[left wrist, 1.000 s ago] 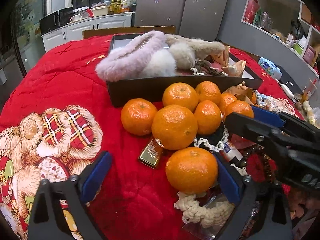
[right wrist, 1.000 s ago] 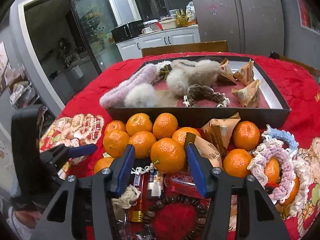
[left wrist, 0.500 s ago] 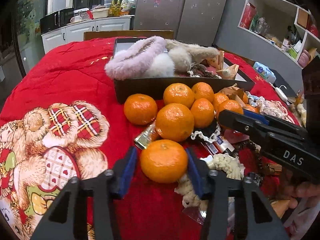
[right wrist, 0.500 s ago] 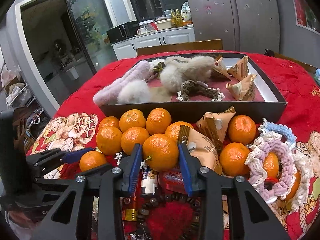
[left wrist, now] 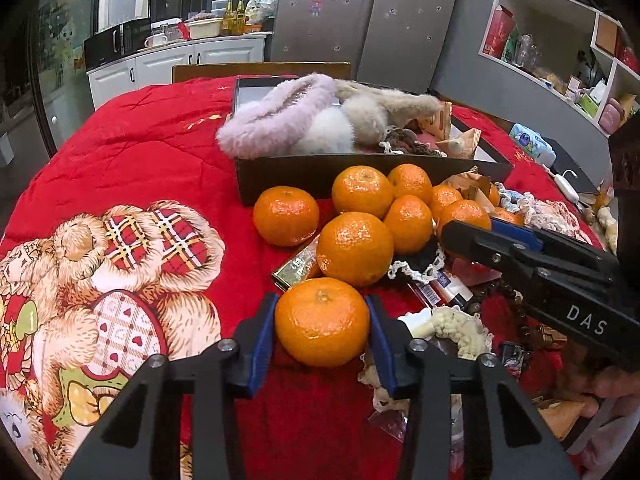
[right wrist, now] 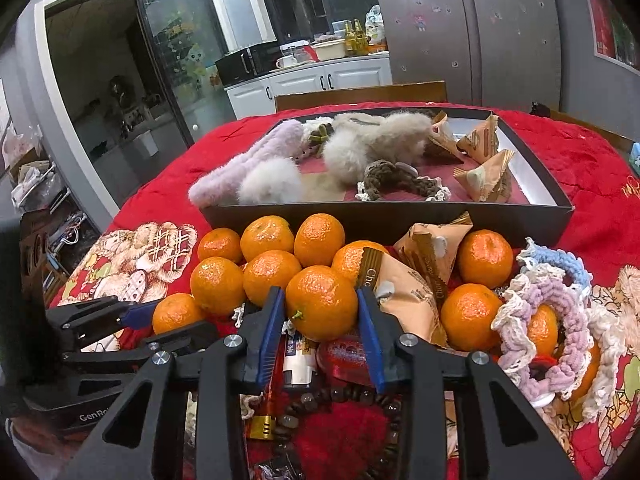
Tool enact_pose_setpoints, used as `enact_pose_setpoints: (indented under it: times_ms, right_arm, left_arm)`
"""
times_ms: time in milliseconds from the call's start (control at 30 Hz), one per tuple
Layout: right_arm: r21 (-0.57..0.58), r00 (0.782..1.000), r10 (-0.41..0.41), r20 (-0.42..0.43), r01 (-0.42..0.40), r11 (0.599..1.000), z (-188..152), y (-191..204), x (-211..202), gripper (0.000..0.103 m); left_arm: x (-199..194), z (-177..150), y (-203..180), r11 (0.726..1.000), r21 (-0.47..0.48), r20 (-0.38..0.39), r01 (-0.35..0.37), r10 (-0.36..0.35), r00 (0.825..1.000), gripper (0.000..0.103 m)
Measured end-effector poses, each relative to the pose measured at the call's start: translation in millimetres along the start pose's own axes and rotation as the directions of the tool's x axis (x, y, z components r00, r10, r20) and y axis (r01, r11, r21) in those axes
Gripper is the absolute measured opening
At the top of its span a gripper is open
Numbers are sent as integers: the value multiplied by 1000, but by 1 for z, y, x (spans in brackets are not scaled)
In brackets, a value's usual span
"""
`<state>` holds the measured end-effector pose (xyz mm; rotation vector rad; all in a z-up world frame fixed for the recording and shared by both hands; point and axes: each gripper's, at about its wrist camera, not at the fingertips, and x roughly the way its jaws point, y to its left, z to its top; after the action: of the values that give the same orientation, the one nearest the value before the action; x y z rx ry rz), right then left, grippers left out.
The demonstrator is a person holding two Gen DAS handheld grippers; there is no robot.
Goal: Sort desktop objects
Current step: 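Close the left tool on a mandarin orange while the right tool grasps another orange, then carry both held oranges up and over into the black tray box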
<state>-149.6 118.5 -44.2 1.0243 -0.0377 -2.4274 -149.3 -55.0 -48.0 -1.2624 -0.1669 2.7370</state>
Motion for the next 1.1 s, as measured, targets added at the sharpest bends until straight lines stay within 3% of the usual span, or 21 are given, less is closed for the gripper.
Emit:
enact_pose_setpoints:
  times_ms: [433,667,1100]
  right_arm:
    - [-16,1000,0,5,0,1000,-1,4,-4,35]
    - [-39,999,16,35,-15,999,0,13,-15,35]
    - [-15,996,-16,87,17,1000,3,13,-40,35]
  left_arm:
    - [-14,0,2,999,0,43,-42,42,998,44]
    - [-30,4,-2,1000,2,118,-9,8,993,44]
    - [-46,16,-22,999,-33,171,2,3,985,44]
